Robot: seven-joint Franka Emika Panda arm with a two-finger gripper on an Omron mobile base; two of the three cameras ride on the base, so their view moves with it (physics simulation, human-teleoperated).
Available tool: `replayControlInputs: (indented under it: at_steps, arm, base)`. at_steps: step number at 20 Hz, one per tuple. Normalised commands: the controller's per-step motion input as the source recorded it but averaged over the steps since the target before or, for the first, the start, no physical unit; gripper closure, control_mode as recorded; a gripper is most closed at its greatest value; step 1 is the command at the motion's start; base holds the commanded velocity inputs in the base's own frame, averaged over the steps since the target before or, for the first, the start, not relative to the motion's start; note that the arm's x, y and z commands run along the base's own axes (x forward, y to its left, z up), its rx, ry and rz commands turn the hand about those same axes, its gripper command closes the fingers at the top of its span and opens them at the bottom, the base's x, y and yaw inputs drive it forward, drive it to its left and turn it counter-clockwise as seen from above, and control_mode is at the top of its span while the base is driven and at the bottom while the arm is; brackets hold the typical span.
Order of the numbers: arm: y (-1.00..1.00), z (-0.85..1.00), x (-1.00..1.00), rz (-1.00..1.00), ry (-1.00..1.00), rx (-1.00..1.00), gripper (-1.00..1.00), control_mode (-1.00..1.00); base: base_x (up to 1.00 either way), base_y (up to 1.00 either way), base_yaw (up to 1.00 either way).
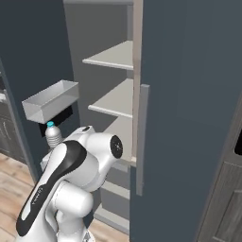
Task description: Take the bottled waters from the counter and place them in the freezer to freeze. Close the freezer door after placing the bottles.
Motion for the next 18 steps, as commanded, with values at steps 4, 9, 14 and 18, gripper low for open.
replayControlInputs:
  at_steps: [4,9,14,18]
  arm:
    - [0.0,0.0,0.0,0.0,0.0,0.0,1.0,1.0]
    - [0.0,0.0,0.0,0.0,0.0,0.0,1.0,1.0]
    - [0.0,0.0,0.0,0.0,0.0,0.0,1.0,1.0]
    - [0.0,0.0,0.0,0.0,0.0,0.0,1.0,1.0]
  base:
    - [-0.08,-0.33,0.0]
    - [-0.01,-0.38,0.0]
    - [-0.06,-0.29,0.0]
    - [0.06,0.0,0.0]
